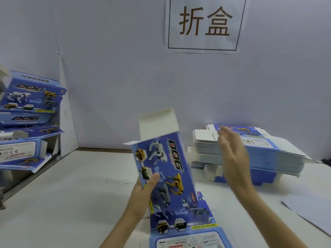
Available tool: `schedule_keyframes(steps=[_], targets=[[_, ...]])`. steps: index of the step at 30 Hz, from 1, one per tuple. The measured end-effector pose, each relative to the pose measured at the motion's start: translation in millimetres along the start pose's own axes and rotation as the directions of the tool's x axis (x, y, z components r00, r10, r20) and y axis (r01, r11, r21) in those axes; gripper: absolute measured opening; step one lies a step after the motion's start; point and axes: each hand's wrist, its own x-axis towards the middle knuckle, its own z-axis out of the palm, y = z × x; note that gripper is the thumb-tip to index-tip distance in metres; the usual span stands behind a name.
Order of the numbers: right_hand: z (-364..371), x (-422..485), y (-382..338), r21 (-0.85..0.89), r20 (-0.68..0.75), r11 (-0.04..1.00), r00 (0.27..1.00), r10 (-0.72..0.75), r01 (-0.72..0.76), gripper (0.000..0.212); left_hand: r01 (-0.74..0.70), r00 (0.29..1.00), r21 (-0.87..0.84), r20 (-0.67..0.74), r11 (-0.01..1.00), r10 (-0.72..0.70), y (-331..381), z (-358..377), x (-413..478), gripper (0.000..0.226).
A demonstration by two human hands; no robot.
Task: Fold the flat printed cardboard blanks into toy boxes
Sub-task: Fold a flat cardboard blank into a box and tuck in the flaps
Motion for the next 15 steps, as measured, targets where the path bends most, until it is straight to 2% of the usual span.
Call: schedule_keyframes(steps=[1,3,5,7,10,15], targets=[[2.8,-17.5,8.5,0.024,0.104,0.998,0.993,0.058,-0.060,0.044,-0.036,0.999,-0.008,-0.028,0.999,0.035,2.6,2.1,0.6,0.056],[12.3,-49.2,23.1,0.003,0.375,0.987,0.915,0.146,-0.158,0.054,-0.104,0.993,0.057,-0.048,0.993,0.107,6.1,8.1,-2.7,0.045],[21.9,-69.9,34.7,-0.035,0.502,0.985,0.849,0.162,-0.167,0.054,-0.141,0.984,0.117,-0.092,0.983,0.152,4.5,11.3,-5.9,0.039],[27.1,-76.3,39.0,-0.047,0.470,0.981,0.863,0.186,-0.186,0.058,-0.129,0.981,0.152,-0.127,0.980,0.148,3.3,9.2,-6.0,0.035],[29.3,-68.9,35.3,-0.029,0.447,0.975,0.870,0.210,-0.220,0.069,-0.098,0.988,0.143,-0.102,0.985,0.113,3.9,5.0,-2.7,0.044],[37.9,-52.3,23.9,0.008,0.430,0.977,0.883,0.189,-0.213,0.077,-0.147,0.976,0.157,-0.136,0.977,0.169,11.8,8.0,-2.6,0.048]])
